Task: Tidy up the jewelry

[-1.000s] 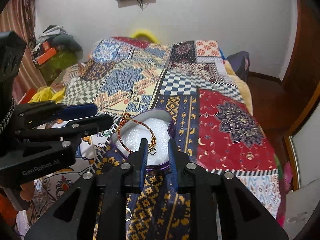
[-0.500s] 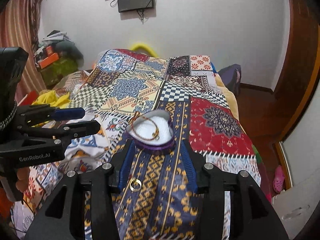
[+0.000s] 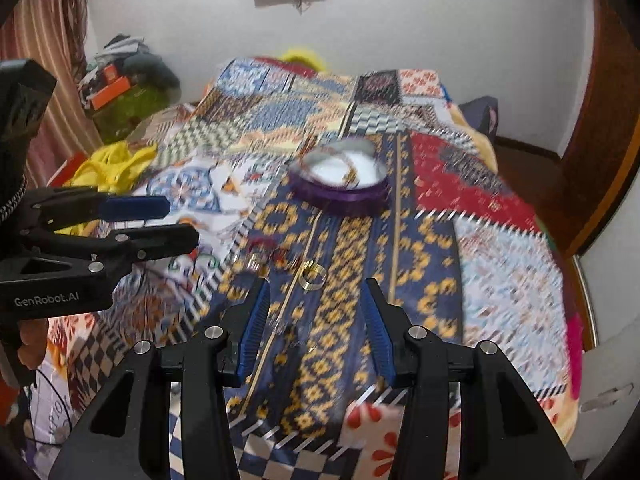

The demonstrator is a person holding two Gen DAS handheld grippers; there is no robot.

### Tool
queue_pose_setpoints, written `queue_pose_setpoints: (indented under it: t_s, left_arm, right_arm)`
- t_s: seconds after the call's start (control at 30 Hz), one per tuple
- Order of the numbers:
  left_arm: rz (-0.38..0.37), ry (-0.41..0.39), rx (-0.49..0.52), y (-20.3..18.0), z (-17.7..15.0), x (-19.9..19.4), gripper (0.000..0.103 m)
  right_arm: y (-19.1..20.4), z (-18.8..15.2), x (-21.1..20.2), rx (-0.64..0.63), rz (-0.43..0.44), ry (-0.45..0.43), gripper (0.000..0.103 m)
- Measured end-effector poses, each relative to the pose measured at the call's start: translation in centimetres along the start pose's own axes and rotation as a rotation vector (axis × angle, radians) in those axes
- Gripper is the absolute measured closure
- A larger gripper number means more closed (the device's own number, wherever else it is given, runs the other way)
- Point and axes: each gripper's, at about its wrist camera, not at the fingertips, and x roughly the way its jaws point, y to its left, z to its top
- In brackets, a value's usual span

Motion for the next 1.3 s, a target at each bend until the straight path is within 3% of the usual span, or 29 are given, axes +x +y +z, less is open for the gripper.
queue_pose_setpoints:
  t_s: [0.27, 0.33, 0.4, 0.57, 0.97, 1.17, 1.3]
  left_arm:
    - [-0.001, 0.024, -0.003, 0.2, -1.8, 0.8, 0.054]
    - [-0.003, 0.023, -0.004, 0.3, -2.0, 1.0, 0.054]
    - [-0.007, 0.024, -0.004, 0.3, -2.1, 1.2, 0.054]
    - [-0.014, 0.028, 0.009, 0.0, -2.2, 1.9, 0.054]
    - [-0.044, 0.047, 0.026, -0.9, -0.9, 4.4, 0.055]
    - [-0.053, 0.071, 0.014, -1.1, -0.5, 6.1, 0.064]
    - [-0.052, 0.075, 0.022, -1.4, -0.3, 6.4, 0.079]
  right_arm:
    - [0.9, -1.5, 0.8, -0.012, 0.048, 0.017, 0.060]
    - [1.0, -1.6, 1.0, -0.017, 0.060, 0.015, 0.065]
    - [1.1, -1.6, 1.2, -0.027, 0.063, 0.025, 0.078]
    - [1.8, -1.9, 1.9, -0.079, 0.040, 0.037, 0.090]
    - [-0.6, -1.0, 0.5, -0.008, 0.023, -0.023, 0.091]
    - [-2.3, -0.4, 0.2, 0.029, -0.001, -0.042, 0.091]
    - [-3.0, -0.3, 0.3, 0.042, -0.008, -0.043, 0.091]
